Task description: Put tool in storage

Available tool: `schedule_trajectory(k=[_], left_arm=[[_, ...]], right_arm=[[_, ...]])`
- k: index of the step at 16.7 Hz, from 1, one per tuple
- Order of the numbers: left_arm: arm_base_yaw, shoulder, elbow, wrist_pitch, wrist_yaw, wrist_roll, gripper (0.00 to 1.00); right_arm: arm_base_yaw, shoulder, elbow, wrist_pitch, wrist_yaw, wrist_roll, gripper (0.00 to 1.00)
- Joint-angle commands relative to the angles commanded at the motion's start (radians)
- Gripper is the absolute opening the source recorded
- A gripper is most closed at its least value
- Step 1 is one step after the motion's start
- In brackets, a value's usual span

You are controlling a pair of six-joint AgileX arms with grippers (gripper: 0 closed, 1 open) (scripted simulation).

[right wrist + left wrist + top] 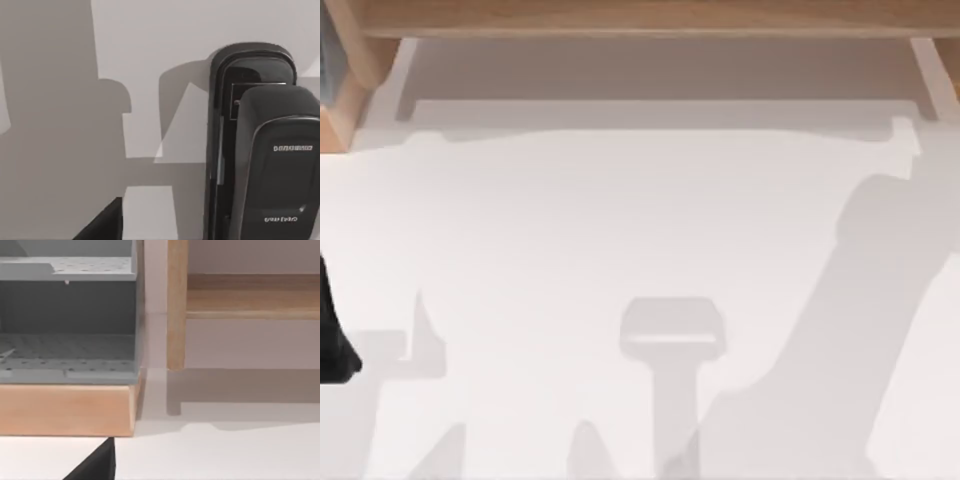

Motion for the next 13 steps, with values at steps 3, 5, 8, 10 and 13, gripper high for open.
schedule_trajectory(k=[3,5,8,10,13], left_arm=[[0.000,0.000,0.000,0.000,0.000,0.000,1.00],[0.000,0.000,0.000,0.000,0.000,0.000,1.00],[0.000,0.000,0.000,0.000,0.000,0.000,1.00],[0.000,0.000,0.000,0.000,0.000,0.000,1.00],[0.000,0.000,0.000,0.000,0.000,0.000,1.00]], right_arm=[[-0.001,0.000,0.000,0.000,0.000,0.000,1.00],[0.000,-0.023,-0.014,0.023,-0.006,-0.015,1.00],[-0.004,-0.110,-0.074,0.128,-0.035,-0.077,1.00],[-0.019,-0.184,-0.135,0.241,-0.066,-0.135,1.00],[-0.076,-0.295,-0.258,0.470,-0.119,-0.241,1.00]])
